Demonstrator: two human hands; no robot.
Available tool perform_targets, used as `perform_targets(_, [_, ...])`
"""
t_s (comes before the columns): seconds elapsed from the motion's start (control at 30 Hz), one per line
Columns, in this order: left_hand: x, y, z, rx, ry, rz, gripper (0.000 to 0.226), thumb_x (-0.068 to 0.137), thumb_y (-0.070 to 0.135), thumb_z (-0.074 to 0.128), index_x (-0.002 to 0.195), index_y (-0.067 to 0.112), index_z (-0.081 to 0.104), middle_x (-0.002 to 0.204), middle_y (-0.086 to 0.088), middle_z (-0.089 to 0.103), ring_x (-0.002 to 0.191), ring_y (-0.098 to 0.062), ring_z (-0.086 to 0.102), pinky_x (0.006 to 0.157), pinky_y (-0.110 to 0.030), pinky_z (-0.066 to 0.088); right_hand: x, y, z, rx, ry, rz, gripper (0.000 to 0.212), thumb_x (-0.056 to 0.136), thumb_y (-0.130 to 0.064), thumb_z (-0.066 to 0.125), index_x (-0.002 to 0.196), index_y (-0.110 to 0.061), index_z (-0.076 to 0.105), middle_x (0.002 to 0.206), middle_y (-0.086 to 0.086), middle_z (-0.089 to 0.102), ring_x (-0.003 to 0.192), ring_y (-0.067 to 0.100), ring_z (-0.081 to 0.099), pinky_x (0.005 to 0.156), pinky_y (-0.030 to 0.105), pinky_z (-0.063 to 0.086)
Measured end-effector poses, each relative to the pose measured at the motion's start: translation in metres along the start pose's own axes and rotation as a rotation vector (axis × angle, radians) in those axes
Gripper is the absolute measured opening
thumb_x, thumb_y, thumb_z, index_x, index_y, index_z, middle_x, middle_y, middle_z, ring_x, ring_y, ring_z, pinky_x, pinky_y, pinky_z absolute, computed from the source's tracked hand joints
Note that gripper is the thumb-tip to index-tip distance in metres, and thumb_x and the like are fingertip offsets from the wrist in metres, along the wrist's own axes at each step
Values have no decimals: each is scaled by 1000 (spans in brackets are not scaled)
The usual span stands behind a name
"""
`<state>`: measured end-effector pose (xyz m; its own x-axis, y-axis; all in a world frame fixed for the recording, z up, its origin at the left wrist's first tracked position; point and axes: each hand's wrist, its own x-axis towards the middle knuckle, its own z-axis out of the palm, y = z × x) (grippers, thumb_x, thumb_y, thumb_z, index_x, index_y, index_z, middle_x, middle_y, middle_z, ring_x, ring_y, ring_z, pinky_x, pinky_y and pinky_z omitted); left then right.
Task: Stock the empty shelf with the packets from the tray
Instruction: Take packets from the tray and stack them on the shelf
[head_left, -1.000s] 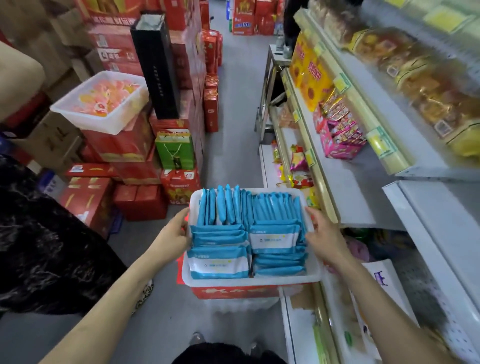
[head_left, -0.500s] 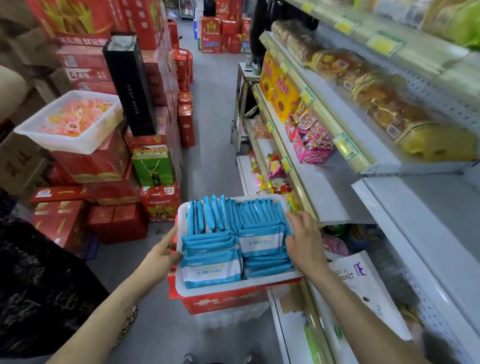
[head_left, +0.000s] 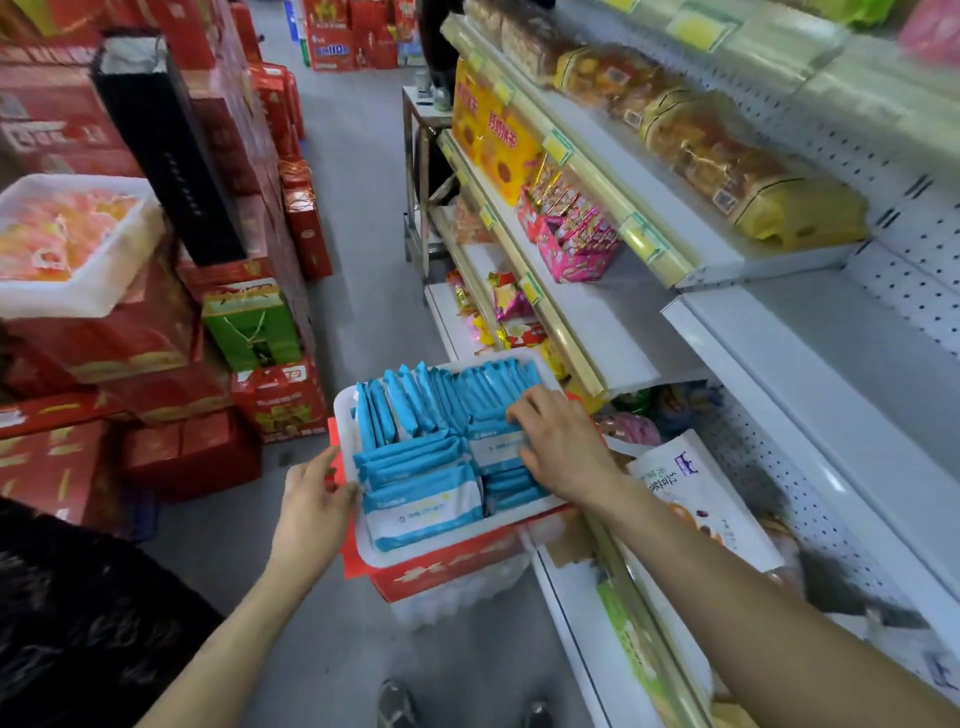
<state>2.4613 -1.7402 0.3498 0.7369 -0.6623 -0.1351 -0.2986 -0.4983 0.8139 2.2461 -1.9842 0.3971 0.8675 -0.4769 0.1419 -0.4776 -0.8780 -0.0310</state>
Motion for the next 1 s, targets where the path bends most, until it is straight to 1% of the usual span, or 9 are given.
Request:
perform_targets(0.1, [-19,9,-3,270,215,300,39,93,3,57,128,18,62,128,-1,50,116,-24,48,101,-38,44,1,1,-4,-19,-2,-40,28,80,-13,61,93,-26,40,94,-5,46,85,20,47,68,33,28])
perform_targets(0.17, [-31,27,-4,380,155,550,31,92,10,52,119,17,66,126,1,53,114,-23,50,97,-38,45,-1,7,-3,-15,-31,-103,34,80,-8,62,87,-29,37,92,-6,48,87,20,48,69,32,26])
perform_targets(0.23, [-36,33,3,516,16,688,32,92,21,47,116,24,66,125,5,55,113,-21,54,91,-39,46,-5,14,-1,25,-100,-139,32,80,-2,61,85,-32,48,102,-6,55,101,21,52,72,33,29])
perform_targets(0.3, [-40,37,14,616,-40,679,32,91,25,46,118,32,63,124,11,54,113,-17,55,88,-36,42,-9,17,-5,78,-168,-140,37,83,1,58,97,-33,65,117,-5,56,117,21,51,77,34,32])
perform_targets(0.43, [-52,48,27,722,29,611,37,86,20,58,118,38,60,118,13,53,106,-17,55,84,-36,41,-13,12,-13,118,-248,-124,51,86,5,55,114,-35,69,124,-7,51,121,19,51,84,39,40])
perform_targets(0.63, [-47,53,25,795,-64,679,52,74,4,65,111,39,57,108,11,58,91,-21,55,79,-39,49,-21,22,-35,175,-181,-110,56,83,10,52,111,-35,71,112,-10,53,93,16,56,72,34,29])
perform_targets(0.77, [-39,53,19,844,-162,735,48,77,6,57,111,39,64,101,17,65,85,-18,55,78,-36,50,-32,31,-45,328,-172,-104,54,87,9,48,105,-37,70,107,-11,54,84,16,55,62,38,41])
perform_targets(0.87, [-34,56,17,828,-240,764,42,88,7,61,112,41,65,103,19,68,87,-13,55,80,-35,50,-45,40,-53,423,-170,-77,54,89,5,47,104,-42,67,105,-13,53,94,18,59,75,46,51])
perform_targets(1.0, [-39,83,6,710,-338,691,39,96,9,59,113,44,63,116,23,64,103,-4,60,91,-30,51,-62,46,-71,508,-192,-65,57,88,6,46,114,-41,65,112,-9,53,106,18,56,87,42,49])
